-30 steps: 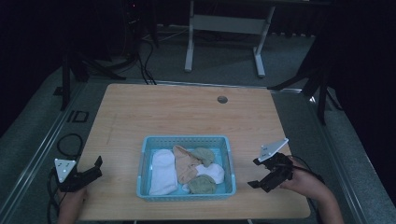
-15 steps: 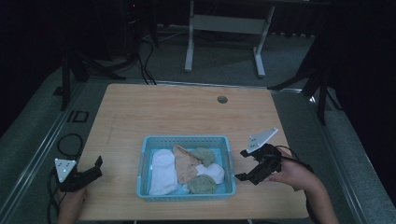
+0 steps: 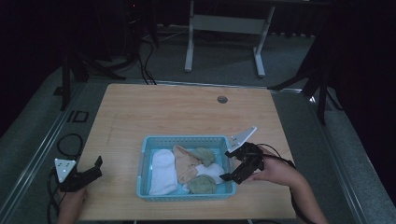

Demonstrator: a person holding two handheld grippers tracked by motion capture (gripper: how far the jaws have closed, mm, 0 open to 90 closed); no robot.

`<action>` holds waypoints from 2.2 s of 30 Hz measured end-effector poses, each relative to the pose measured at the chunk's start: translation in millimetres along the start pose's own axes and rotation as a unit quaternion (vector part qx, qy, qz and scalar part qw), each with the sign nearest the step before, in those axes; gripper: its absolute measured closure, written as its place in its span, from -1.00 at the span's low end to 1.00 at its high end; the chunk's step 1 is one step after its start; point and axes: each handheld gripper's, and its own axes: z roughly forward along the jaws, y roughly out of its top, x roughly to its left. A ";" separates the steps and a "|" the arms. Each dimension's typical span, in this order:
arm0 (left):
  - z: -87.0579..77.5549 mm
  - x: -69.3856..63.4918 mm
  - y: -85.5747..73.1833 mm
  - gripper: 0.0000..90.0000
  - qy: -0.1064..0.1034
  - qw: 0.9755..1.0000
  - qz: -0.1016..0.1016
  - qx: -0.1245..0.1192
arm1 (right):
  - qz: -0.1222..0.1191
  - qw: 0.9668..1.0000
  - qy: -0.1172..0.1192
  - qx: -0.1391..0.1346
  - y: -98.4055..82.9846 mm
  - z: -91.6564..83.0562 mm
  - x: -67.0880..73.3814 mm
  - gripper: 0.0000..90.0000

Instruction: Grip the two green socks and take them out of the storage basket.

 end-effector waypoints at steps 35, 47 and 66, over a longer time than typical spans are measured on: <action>-0.1 0.1 0.0 -0.99 -0.001 1.000 0.001 0.001 | -0.050 0.993 0.029 0.102 20.8 86.3 7.6 0.09; 0.1 0.1 0.1 -0.99 0.000 1.000 0.001 0.002 | -0.088 0.988 0.013 0.123 21.7 89.6 14.4 0.73; 0.1 0.1 0.1 -0.99 0.001 1.000 0.001 0.002 | -0.112 0.990 0.009 0.088 36.4 56.9 25.7 0.85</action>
